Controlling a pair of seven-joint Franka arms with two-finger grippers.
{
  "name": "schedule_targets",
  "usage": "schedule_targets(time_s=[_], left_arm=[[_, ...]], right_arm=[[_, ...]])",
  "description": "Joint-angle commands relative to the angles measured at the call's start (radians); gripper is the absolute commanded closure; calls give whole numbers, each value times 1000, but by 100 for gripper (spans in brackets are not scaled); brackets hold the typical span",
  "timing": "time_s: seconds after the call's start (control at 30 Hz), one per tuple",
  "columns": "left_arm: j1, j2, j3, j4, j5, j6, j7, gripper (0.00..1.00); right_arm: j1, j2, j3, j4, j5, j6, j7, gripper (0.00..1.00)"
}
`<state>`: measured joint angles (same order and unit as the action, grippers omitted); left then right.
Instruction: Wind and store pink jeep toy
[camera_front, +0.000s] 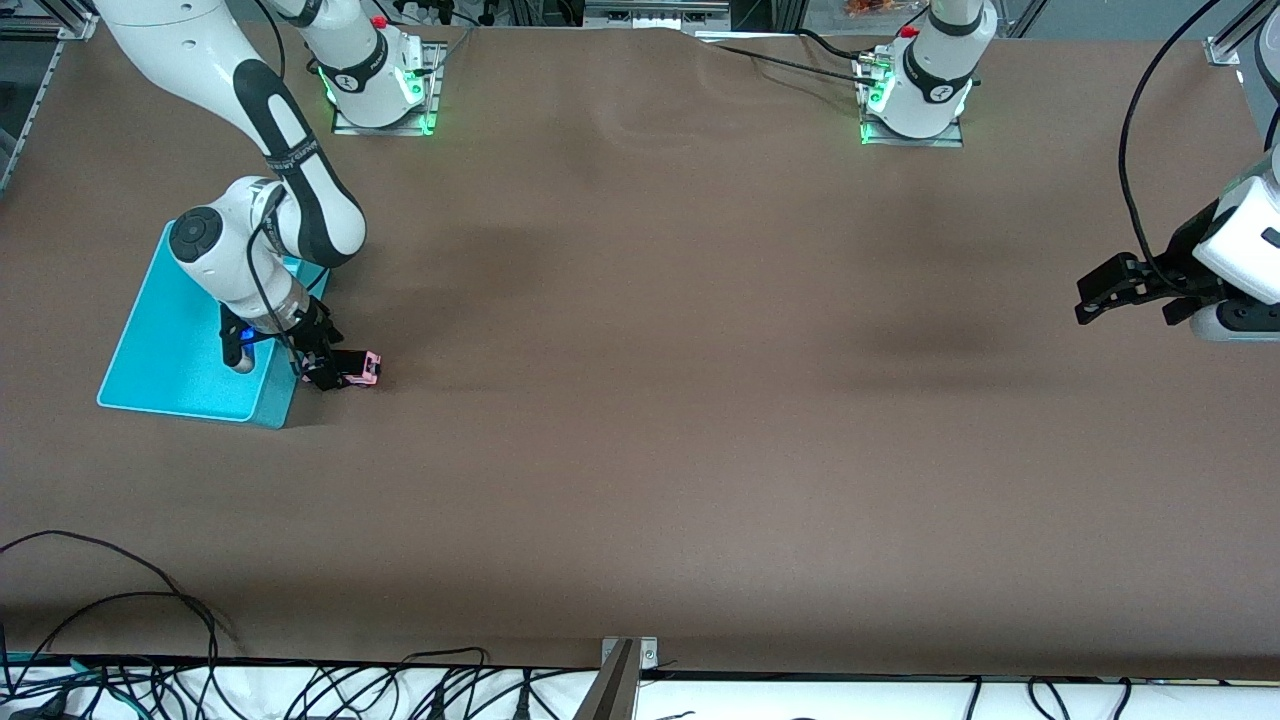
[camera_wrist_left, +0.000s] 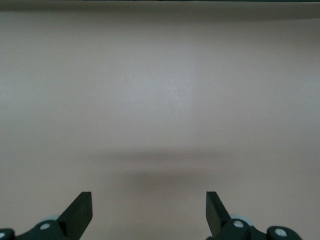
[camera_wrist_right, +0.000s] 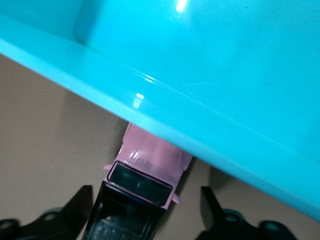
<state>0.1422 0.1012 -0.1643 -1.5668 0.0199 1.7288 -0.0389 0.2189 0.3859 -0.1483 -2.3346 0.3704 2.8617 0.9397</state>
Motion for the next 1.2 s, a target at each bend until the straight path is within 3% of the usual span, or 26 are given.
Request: schedule_targets(time_s=[0.0, 0.23, 0.5, 0.83, 1.07, 1.17], left_arm=[[4, -11, -1, -15, -11, 15, 1, 0], [4, -11, -1, -15, -11, 15, 1, 0], [4, -6, -1, -15, -11, 15, 1, 0], [4, -6, -1, -15, -11, 15, 1, 0], [4, -6, -1, -15, -11, 15, 1, 0], [4, -6, -1, -13, -11, 15, 1, 0]], right_arm=[[2, 4, -2, 12, -27, 2, 13, 98], [-1, -42, 3, 12, -33, -7, 1, 100], [-1, -99, 6, 44, -34, -128, -12, 100], [-1, -128, 18, 115, -102, -260, -36, 100], [-3, -127, 23, 248, -286, -442, -93, 100], [-7, -128, 23, 282, -318, -496, -186, 100]])
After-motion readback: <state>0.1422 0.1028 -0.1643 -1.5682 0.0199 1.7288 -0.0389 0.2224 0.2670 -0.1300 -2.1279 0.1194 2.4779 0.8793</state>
